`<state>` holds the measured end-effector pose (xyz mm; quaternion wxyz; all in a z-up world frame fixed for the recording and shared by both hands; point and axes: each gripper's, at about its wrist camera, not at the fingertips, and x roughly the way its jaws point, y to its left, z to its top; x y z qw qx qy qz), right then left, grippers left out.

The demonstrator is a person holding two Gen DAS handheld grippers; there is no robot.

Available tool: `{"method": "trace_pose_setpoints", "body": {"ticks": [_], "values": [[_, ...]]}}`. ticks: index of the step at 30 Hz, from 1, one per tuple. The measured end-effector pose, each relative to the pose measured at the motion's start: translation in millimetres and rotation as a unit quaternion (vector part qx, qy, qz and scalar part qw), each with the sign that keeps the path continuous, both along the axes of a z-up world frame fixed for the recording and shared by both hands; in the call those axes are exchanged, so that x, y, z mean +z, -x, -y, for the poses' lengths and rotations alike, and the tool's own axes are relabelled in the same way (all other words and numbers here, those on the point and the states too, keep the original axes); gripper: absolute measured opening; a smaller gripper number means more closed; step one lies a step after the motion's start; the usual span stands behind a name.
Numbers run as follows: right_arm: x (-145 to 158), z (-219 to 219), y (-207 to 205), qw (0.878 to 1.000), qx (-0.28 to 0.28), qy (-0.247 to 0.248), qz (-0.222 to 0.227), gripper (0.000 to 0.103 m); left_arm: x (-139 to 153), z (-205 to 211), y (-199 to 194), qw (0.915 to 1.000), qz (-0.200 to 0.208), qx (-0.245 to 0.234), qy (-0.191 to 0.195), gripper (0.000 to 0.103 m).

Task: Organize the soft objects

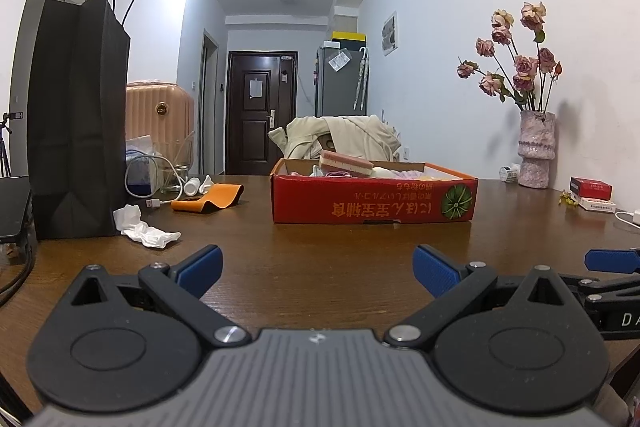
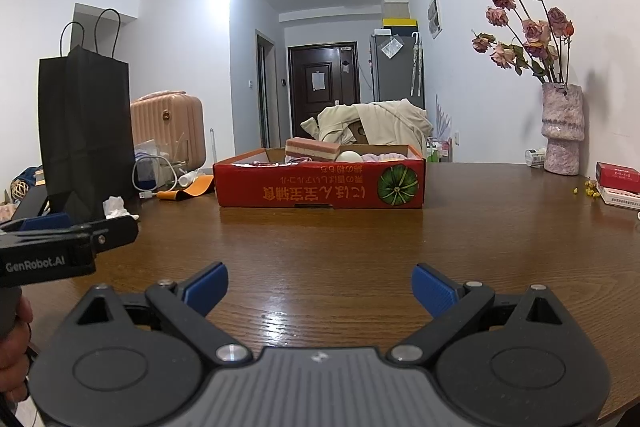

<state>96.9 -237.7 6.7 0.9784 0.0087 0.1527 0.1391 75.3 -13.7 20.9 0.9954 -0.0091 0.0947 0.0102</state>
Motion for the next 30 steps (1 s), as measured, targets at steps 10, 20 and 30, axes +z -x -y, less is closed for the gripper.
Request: {"method": "trace_pose_setpoints", "body": {"ticks": [10,20,30], "values": [[4.1,1.0,4.7,1.000,-0.002,-0.005,0.020,0.099,0.5,2.2,2.7,0.9999,0.013,0.000,-0.010,0.103],[4.0,-1.4,6.3,1.000,-0.002,-0.002,0.025,0.099,-0.4,2.4,5.0,0.9997,0.022,0.001,-0.010,0.103],[1.6,-4.5,4.7,1.000,0.001,0.002,0.024,0.099,-1.3,3.4,7.2,0.9996,0.026,-0.002,-0.012,0.103]]}}
